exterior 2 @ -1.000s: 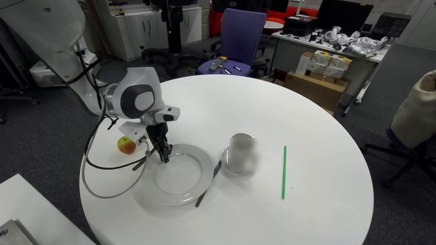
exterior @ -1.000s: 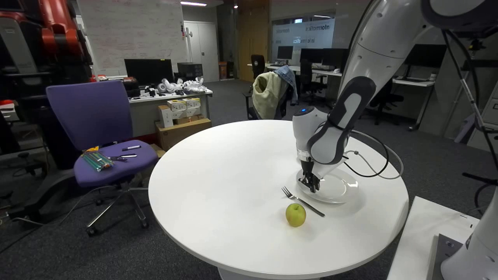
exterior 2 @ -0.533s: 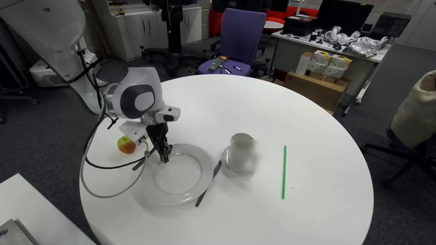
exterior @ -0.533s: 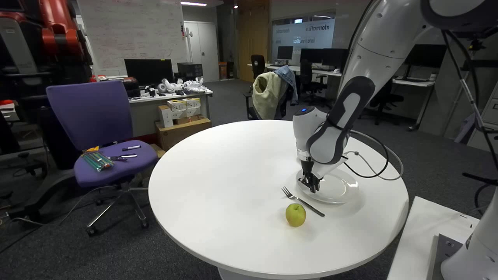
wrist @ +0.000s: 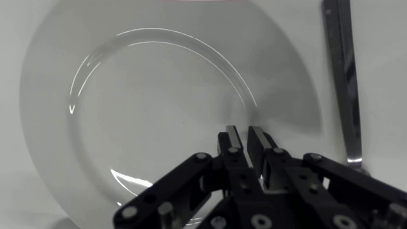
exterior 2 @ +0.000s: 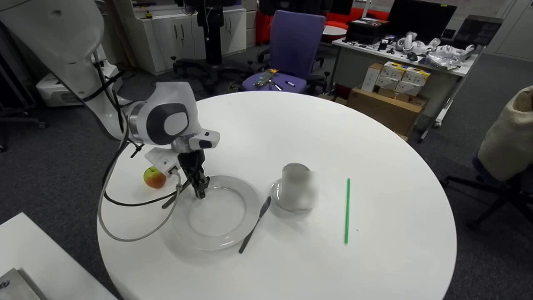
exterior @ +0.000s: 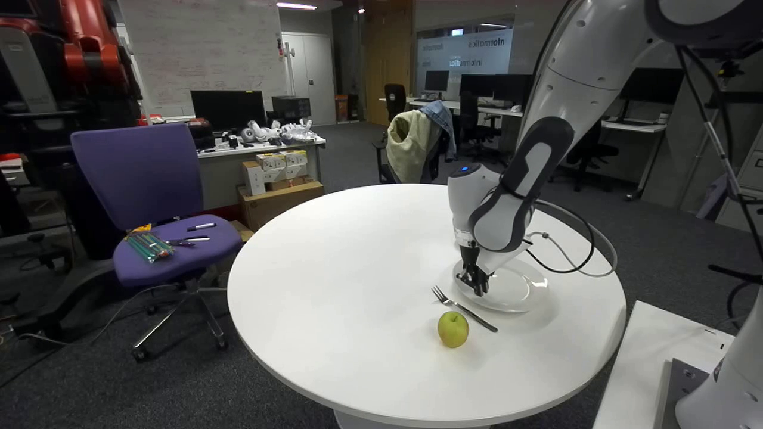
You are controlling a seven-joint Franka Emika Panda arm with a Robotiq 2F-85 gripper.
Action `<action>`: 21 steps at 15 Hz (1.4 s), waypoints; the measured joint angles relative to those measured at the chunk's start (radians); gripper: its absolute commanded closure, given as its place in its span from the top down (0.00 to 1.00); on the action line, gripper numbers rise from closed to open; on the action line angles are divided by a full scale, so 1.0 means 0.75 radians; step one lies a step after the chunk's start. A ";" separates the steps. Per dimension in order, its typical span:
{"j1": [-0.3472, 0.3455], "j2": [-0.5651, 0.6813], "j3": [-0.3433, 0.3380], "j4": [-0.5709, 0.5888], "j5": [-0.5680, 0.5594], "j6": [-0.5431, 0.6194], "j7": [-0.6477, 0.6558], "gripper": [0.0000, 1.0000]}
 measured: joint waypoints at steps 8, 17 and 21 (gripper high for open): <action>0.003 0.000 0.010 0.002 0.000 0.000 0.000 0.17; 0.002 -0.004 0.000 0.002 0.000 0.000 0.000 0.20; 0.008 -0.025 -0.018 0.002 -0.011 0.011 0.002 0.19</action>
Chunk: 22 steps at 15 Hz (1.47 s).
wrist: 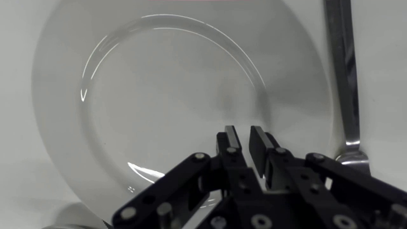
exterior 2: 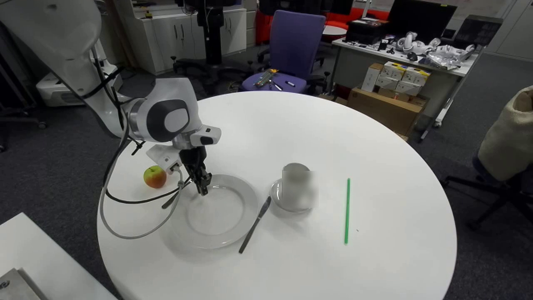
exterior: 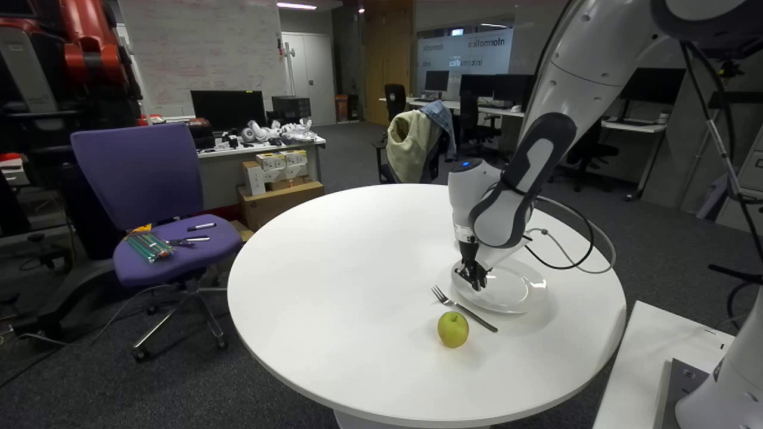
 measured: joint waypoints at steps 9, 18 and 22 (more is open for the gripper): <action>0.020 -0.190 0.006 -0.073 -0.054 0.052 0.000 0.22; 0.020 -0.351 0.153 -0.186 -0.109 0.055 -0.001 0.81; 0.003 -0.416 0.176 -0.226 -0.131 0.055 -0.012 1.00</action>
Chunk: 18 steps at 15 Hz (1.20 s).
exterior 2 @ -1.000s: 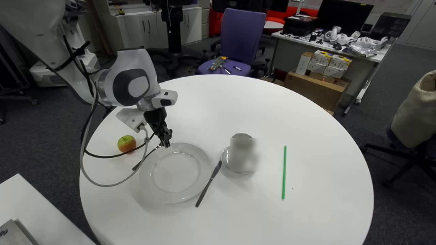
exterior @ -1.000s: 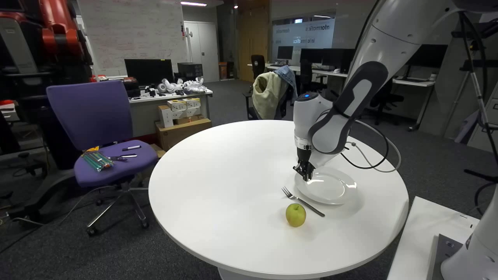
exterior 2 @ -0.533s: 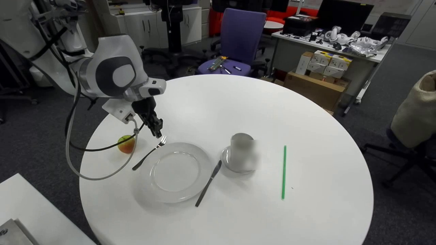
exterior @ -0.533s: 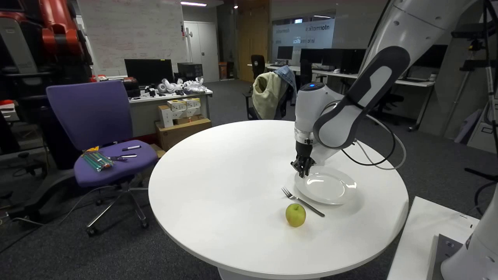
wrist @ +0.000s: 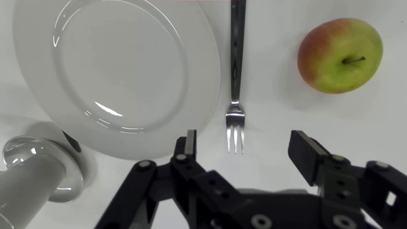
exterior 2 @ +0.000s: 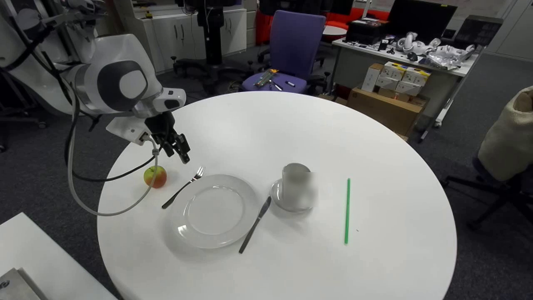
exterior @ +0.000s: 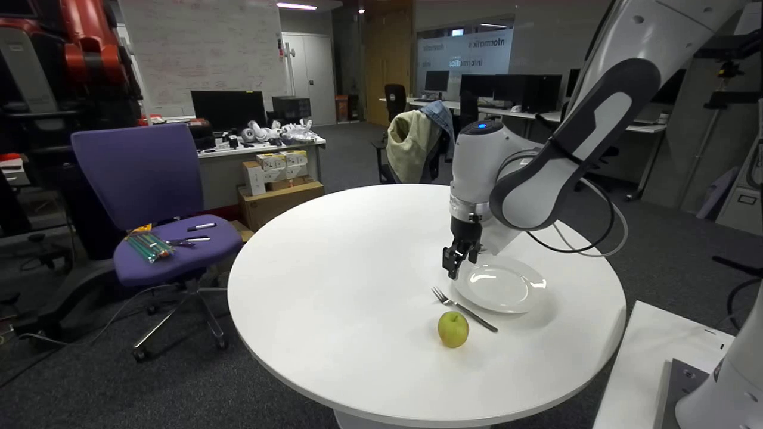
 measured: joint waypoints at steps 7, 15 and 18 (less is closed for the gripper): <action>-0.094 -0.086 0.024 -0.057 0.251 0.012 -0.297 1.00; -0.098 -0.088 0.047 -0.061 0.332 0.010 -0.369 1.00; -0.098 -0.080 0.050 -0.061 0.332 0.010 -0.369 1.00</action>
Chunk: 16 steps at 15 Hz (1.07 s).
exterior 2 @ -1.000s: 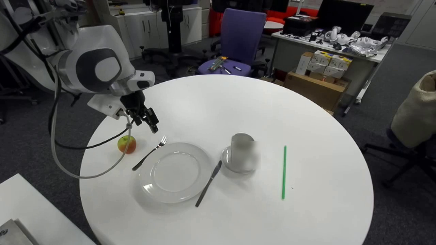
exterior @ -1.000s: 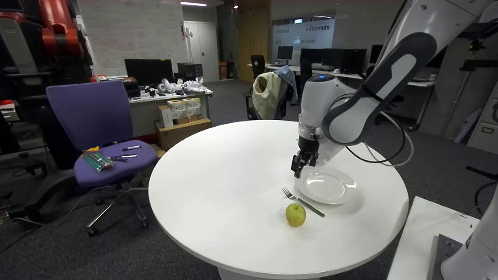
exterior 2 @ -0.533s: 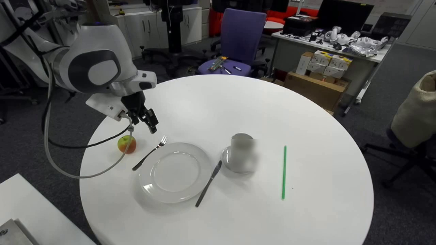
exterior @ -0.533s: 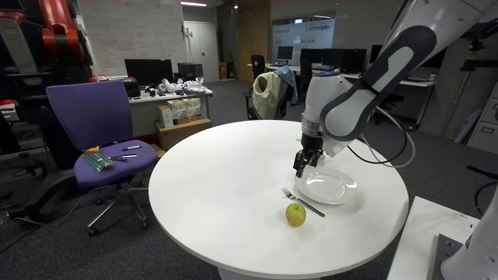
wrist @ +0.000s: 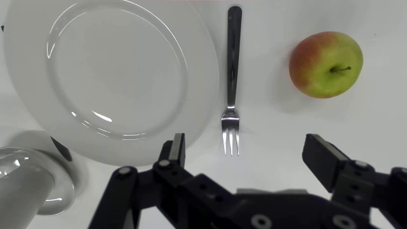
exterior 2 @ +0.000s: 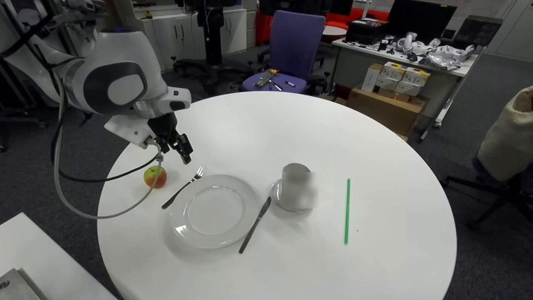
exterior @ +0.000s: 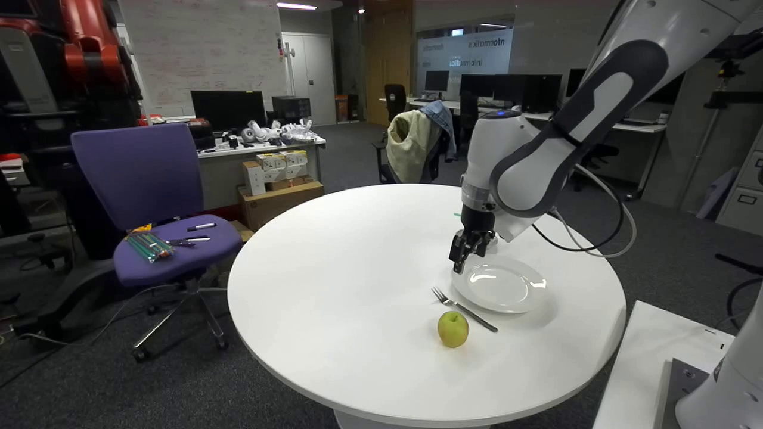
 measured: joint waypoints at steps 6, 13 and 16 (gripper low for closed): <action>0.004 0.123 0.065 0.007 0.000 0.004 -0.005 1.00; 0.029 0.201 0.149 0.036 0.000 0.007 -0.005 1.00; 0.045 0.212 0.176 0.050 0.000 0.007 -0.005 1.00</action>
